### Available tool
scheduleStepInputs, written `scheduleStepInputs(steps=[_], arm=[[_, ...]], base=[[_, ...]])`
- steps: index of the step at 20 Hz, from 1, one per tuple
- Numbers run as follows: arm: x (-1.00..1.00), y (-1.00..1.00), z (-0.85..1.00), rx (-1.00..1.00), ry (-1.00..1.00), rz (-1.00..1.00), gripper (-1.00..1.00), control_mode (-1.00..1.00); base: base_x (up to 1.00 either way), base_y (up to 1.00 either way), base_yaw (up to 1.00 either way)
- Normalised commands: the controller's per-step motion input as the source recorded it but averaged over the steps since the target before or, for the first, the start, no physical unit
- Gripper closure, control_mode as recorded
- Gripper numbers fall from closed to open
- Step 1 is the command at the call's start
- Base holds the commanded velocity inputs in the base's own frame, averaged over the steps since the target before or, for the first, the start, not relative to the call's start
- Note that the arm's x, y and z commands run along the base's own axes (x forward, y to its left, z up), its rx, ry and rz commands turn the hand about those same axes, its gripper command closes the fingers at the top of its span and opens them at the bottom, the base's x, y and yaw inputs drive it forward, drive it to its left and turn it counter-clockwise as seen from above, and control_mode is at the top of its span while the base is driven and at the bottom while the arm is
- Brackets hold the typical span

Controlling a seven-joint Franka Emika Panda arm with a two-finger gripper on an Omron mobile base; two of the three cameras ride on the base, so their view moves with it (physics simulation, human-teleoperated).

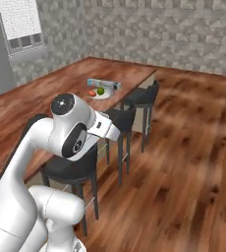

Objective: Retrieve the tupperware and aluminum foil from the cabinet and place them on the dining counter near the plate with lime and squash to prepare for storing leftovers.

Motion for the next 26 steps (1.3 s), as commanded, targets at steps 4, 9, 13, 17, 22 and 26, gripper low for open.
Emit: scheduleStepInputs(steps=[4, 9, 13, 17, 22, 26], arm=[[0.0, 0.0, 0.0, 0.0, 0.0, 0.0, 1.0, 1.0], [0.0, 0.0, 0.0, 0.0, 0.0, 0.0, 1.0, 1.0], [0.0, 0.0, 0.0, 0.0, 0.0, 0.0, 1.0, 1.0], [0.0, 0.0, 0.0, 0.0, 0.0, 0.0, 1.0, 1.0], [0.0, 0.0, 0.0, 0.0, 0.0, 0.0, 1.0, 1.0], [0.0, 0.0, 0.0, 0.0, 0.0, 0.0, 1.0, 1.0]], base=[[0.58, -0.76, 0.62], [0.58, -0.77, 0.61], [0.53, -0.81, 0.6], [0.43, -0.85, 0.6], [0.32, -0.9, 0.6], [0.2, -0.95, 0.59]])
